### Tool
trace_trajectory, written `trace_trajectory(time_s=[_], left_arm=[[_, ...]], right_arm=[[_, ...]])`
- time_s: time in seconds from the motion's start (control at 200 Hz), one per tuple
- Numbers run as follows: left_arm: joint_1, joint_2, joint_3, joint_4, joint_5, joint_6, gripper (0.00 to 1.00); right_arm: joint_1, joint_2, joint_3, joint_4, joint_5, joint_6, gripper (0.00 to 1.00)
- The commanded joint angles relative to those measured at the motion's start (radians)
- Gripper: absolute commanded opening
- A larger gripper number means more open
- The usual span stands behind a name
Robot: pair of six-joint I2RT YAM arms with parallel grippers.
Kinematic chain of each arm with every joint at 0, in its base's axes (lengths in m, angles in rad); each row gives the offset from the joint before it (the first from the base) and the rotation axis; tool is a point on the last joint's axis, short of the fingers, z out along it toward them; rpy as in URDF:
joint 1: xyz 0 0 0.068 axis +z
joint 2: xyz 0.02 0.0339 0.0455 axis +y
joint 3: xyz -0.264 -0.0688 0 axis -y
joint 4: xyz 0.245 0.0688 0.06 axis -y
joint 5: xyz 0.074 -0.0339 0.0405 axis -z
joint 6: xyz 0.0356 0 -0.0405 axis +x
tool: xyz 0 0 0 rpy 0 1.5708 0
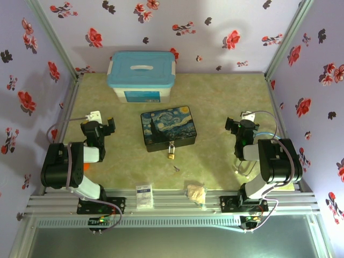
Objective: Unlock the padlock with the key
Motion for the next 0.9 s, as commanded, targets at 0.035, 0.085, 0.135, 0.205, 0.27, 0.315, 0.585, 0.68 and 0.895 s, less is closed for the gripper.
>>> trace_trajectory(time_s=[0.035, 0.085, 0.135, 0.205, 0.27, 0.315, 0.585, 0.68, 0.895], left_arm=[[-0.005, -0.071, -0.002, -0.019, 0.010, -0.002, 1.00], [-0.006, -0.113, 0.006, -0.067, 0.010, 0.001, 1.00], [-0.006, -0.158, 0.012, -0.116, 0.010, 0.001, 1.00], [-0.005, -0.227, 0.013, -0.169, 0.001, -0.001, 1.00], [-0.004, -0.292, 0.020, -0.230, -0.022, -0.037, 1.00], [-0.005, -0.340, 0.031, -0.284, -0.033, -0.072, 1.00], [0.006, -0.565, 0.038, -0.419, 0.301, -0.361, 1.00], [0.010, -0.605, 0.036, -0.418, 0.396, -0.424, 1.00], [0.011, -0.654, 0.019, -0.385, 0.653, -0.634, 1.00]], right_arm=[[-0.008, -0.062, 0.002, 0.000, 0.002, -0.006, 0.99], [-0.008, -0.094, 0.012, -0.043, -0.002, -0.008, 0.99], [-0.007, -0.129, 0.022, -0.090, -0.003, -0.011, 0.99], [-0.007, -0.186, 0.037, -0.162, 0.002, -0.008, 0.99], [-0.007, -0.246, 0.051, -0.237, 0.003, -0.001, 1.00], [-0.007, -0.294, 0.071, -0.313, 0.005, 0.028, 0.99], [-0.039, -0.533, 0.130, -0.635, -0.132, 0.372, 0.99], [-0.077, -0.522, 0.178, -0.702, -0.384, 0.432, 0.99], [-0.041, -0.502, 0.232, -0.837, -0.632, 0.443, 0.99]])
